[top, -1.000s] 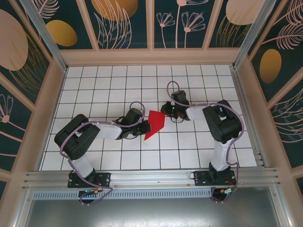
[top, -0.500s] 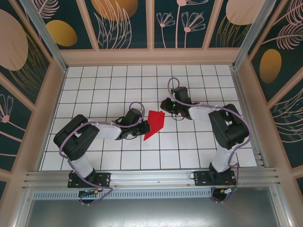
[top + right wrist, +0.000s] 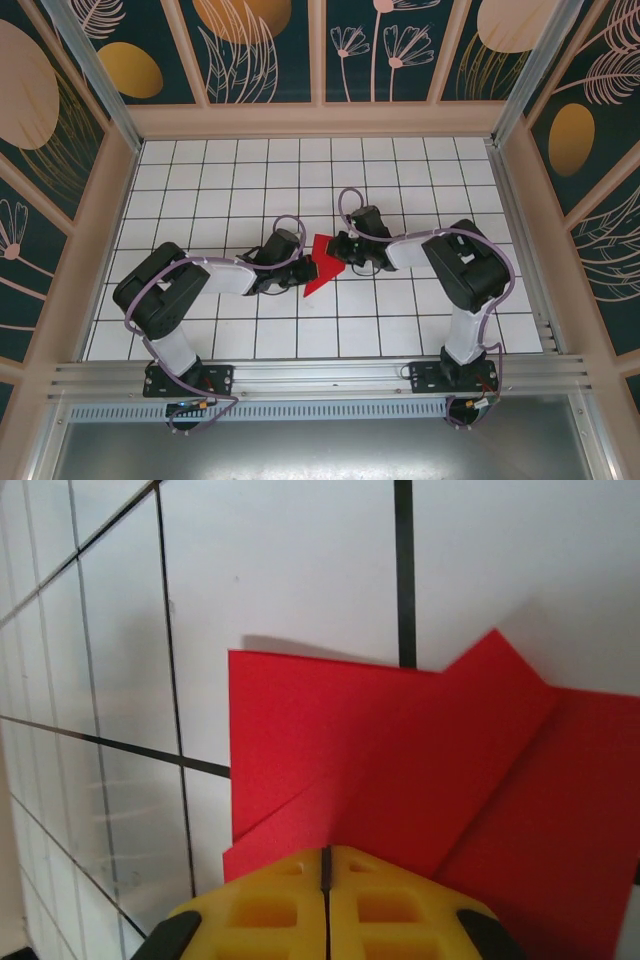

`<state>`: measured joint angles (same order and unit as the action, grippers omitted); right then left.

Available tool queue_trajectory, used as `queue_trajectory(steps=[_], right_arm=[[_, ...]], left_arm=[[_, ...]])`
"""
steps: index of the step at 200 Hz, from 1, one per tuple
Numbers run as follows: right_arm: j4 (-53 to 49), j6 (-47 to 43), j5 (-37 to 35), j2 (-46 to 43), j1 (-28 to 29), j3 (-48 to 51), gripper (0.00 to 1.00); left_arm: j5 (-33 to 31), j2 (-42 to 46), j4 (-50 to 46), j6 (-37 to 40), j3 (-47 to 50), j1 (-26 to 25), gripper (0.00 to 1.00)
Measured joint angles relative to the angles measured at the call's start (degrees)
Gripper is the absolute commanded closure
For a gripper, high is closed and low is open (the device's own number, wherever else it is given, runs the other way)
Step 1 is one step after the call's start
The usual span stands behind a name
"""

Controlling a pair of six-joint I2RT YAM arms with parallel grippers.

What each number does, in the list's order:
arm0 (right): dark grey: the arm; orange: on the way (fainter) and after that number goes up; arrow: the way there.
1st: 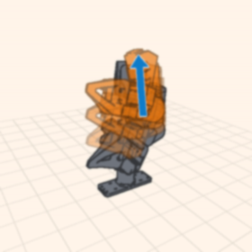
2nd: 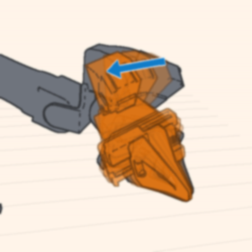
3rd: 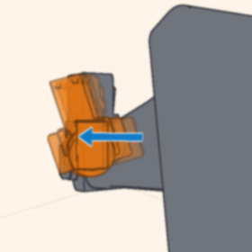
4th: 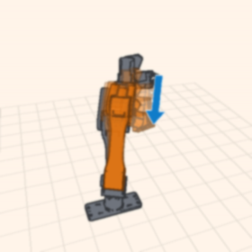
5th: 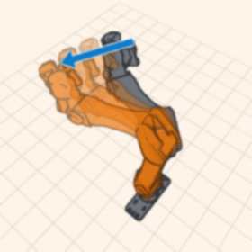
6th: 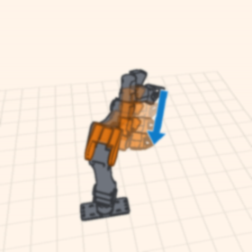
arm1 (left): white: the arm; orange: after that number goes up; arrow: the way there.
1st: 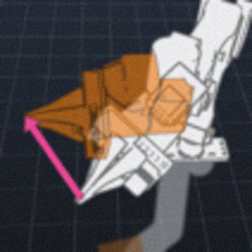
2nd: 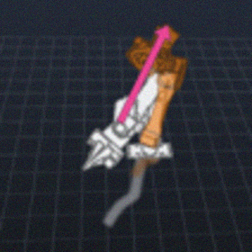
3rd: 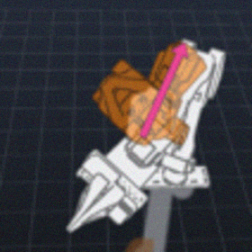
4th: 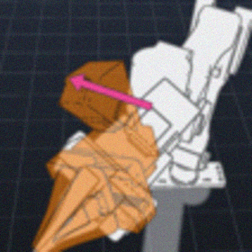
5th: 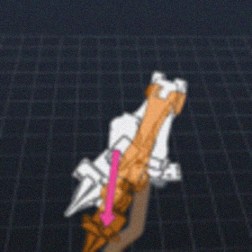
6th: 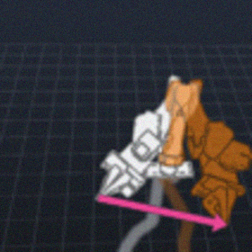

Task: Fold a paper plane with a square sheet of paper (pick it up from the middle)
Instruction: Fourth fold the wing at the center of the table.

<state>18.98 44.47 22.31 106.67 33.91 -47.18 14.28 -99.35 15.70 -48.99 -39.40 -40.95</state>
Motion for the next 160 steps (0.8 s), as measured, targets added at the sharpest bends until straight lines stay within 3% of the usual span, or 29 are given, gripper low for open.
queue_trajectory(steps=[52,102,160], right_arm=[[0.15,-0.02,-0.35,0.17,0.28,0.00,0.93],[0.13,-0.22,-0.35,0.22,0.28,-0.04,0.93],[-0.57,-0.48,-0.35,0.35,0.39,-0.46,0.93]], left_arm=[[-0.52,1.88,-3.43,1.03,0.04,0.02,0.99],[-0.55,7.61,-18.53,1.44,-1.55,0.13,1.00],[9.01,8.81,-15.65,-1.84,-3.67,3.15,0.99]])
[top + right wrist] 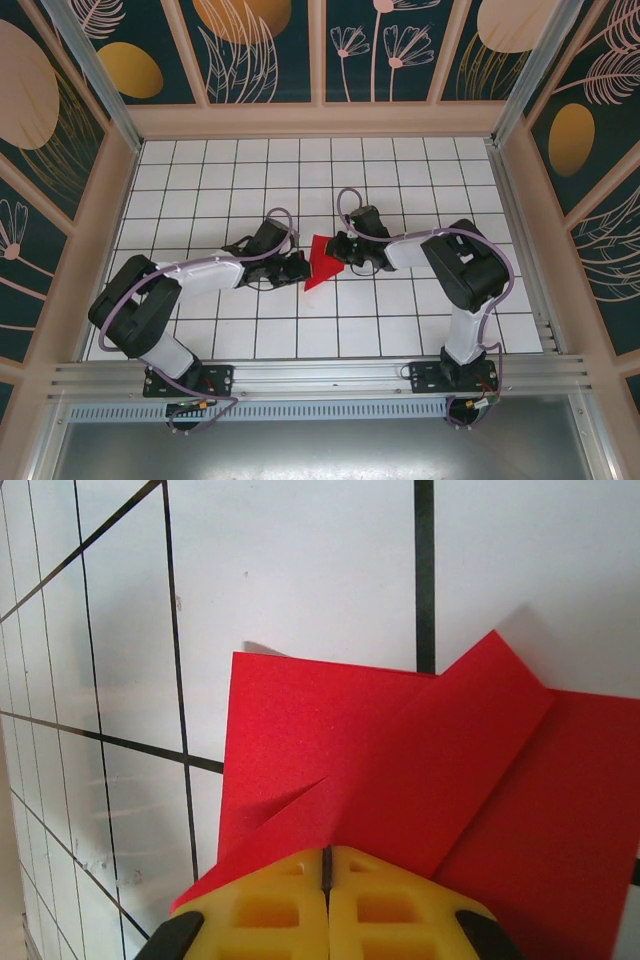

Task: Fold a paper plane with a square sheet of paper (pick it up from the middle)
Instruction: Fourth fold the wing at the center of the table.

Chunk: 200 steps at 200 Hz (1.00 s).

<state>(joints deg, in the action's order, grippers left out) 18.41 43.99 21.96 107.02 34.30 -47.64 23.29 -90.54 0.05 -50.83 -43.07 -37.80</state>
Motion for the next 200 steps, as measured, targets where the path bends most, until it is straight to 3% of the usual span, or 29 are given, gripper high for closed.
queue_trajectory(steps=[28,86,115,200], right_arm=[[0.00,0.00,-0.02,0.02,0.04,0.00,0.92],[0.00,0.00,-0.44,0.02,0.20,0.00,0.92],[0.00,0.00,-0.48,0.02,0.22,0.00,0.92],[0.04,0.00,-0.74,0.04,0.31,0.00,0.92]], left_arm=[[1.60,-0.04,1.16,-0.94,-0.35,0.63,0.99],[-4.70,5.66,-6.75,-0.96,-0.59,0.63,0.92],[-3.82,8.41,-5.01,-1.38,-0.26,0.70,0.90],[7.15,-7.61,9.62,-5.33,-2.05,0.74,0.93]])
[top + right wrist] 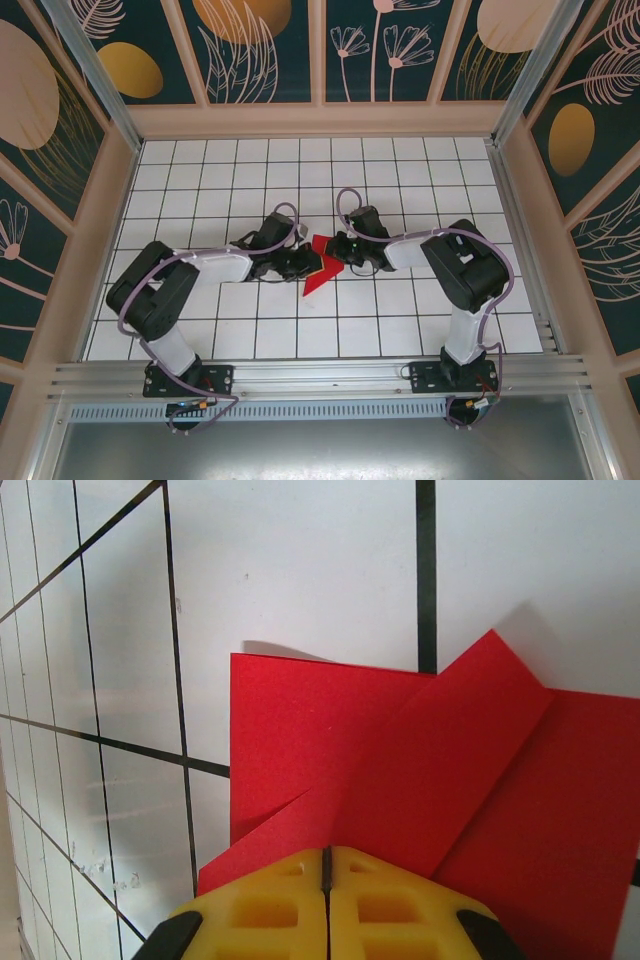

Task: Fold a paper plane with a square sheet of paper (pick it up from the middle)
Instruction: Fourth fold the wing at the center of the table.

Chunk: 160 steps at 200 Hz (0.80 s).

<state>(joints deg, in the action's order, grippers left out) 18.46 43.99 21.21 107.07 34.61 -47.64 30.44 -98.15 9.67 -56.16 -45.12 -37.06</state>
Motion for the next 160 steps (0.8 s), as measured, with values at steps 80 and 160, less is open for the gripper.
queue_trajectory(steps=[80,160], right_arm=[[0.00,0.00,-0.17,0.02,0.00,0.00,0.92],[0.00,0.00,-0.35,0.02,0.00,0.00,0.91]], left_arm=[[-0.22,-0.33,6.03,-1.29,8.79,0.00,0.92],[-1.31,6.49,2.32,1.75,14.34,0.04,0.92]])
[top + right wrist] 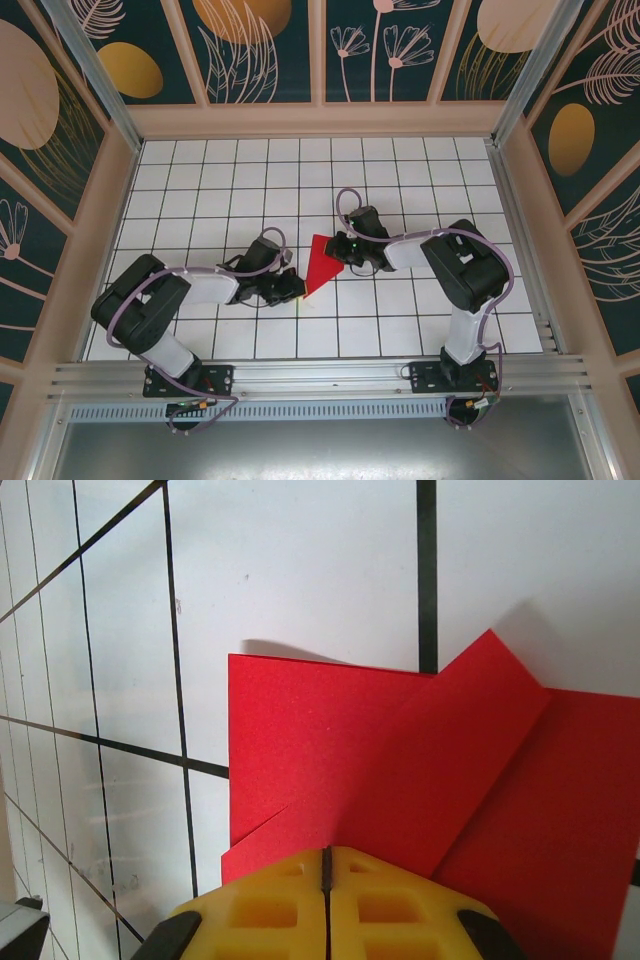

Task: Fold a paper plane with a square sheet of paper (pick it up from the middle)
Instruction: Fourth fold the wing at the center of the table.

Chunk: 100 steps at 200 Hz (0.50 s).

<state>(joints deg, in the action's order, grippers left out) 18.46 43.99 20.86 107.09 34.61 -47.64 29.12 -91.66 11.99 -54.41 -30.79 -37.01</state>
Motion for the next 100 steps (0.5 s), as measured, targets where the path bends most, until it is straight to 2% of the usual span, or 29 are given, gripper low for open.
queue_trajectory(steps=[30,75,100], right_arm=[[0.00,0.00,0.00,0.00,0.00,0.00,0.91],[0.00,0.00,-0.02,0.00,0.02,0.00,0.91],[0.02,0.00,-0.04,0.00,0.07,0.00,0.91]], left_arm=[[0.02,1.36,-2.58,1.31,0.09,0.00,0.92],[-1.44,6.82,-13.49,2.69,-0.74,0.00,0.92],[-3.04,9.01,-14.82,2.69,-3.82,0.00,0.91]])
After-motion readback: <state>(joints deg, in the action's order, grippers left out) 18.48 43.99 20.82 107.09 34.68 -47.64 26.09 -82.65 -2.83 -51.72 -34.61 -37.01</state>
